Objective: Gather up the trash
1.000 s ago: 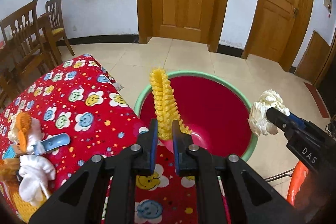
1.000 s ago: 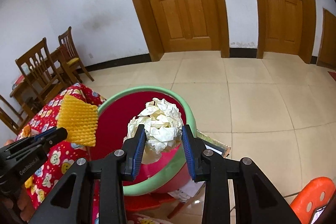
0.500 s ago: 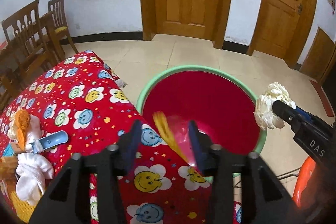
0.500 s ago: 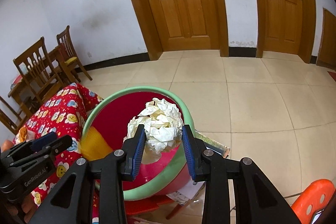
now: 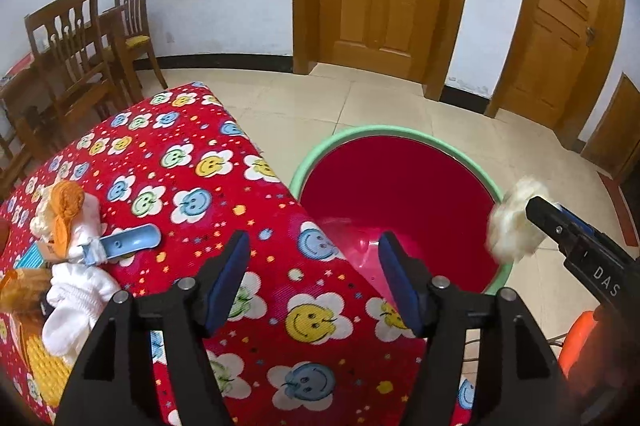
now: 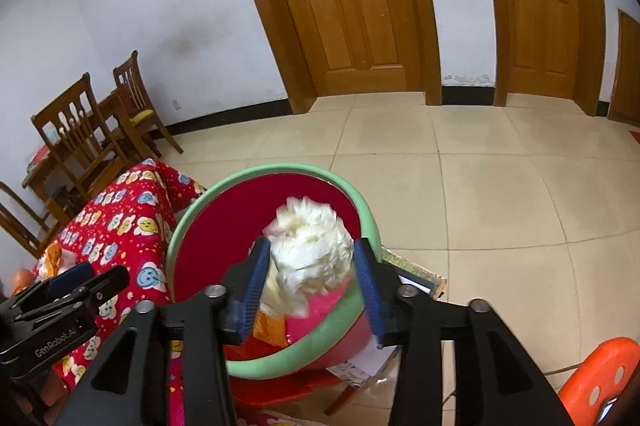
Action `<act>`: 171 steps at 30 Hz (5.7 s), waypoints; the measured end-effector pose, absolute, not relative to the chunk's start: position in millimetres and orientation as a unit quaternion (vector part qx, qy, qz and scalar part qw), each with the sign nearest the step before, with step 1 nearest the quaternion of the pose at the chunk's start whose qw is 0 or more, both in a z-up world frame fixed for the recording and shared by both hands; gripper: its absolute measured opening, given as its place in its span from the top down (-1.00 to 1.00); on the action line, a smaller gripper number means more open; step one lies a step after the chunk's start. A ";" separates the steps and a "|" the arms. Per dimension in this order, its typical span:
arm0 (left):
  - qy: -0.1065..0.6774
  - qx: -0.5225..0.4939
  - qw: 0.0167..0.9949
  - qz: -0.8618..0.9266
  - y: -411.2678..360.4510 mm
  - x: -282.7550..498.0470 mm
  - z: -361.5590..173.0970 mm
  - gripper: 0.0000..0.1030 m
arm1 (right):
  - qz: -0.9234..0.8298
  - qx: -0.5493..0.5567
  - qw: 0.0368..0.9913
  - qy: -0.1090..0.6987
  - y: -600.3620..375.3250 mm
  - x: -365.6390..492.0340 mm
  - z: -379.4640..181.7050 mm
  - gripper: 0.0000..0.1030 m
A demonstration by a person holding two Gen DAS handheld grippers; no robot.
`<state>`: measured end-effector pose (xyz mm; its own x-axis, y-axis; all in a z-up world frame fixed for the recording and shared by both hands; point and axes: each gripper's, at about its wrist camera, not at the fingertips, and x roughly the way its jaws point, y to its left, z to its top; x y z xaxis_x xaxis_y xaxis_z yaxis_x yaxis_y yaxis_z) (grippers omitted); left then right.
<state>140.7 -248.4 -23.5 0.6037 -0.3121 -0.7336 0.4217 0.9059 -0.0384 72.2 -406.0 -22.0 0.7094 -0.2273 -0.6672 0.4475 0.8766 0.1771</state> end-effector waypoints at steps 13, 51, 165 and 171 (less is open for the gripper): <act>0.391 0.035 0.900 -0.191 -217.6 128.1 -3.2 -0.31 | -0.173 0.171 0.919 0.311 -390.9 58.0 0.0 -0.37; 0.363 -0.031 0.929 -0.069 -55.9 57.6 42.3 -0.47 | -0.071 0.131 0.942 0.302 -271.8 24.2 43.3 -0.44; 0.411 -0.063 0.908 -0.040 38.5 75.4 -41.2 -0.29 | 0.102 0.141 0.877 0.448 -145.0 99.4 -54.0 0.86; 0.410 -0.073 0.908 -0.039 43.5 73.8 -40.0 0.10 | 0.099 0.146 0.887 0.427 -153.9 85.7 -39.7 0.87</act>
<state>73.8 43.5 -40.0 0.6606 -0.1302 -0.7394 0.0108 0.9864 -0.1641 85.7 -153.9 -39.7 0.6164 0.3005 -0.7279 -0.0508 0.9376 0.3441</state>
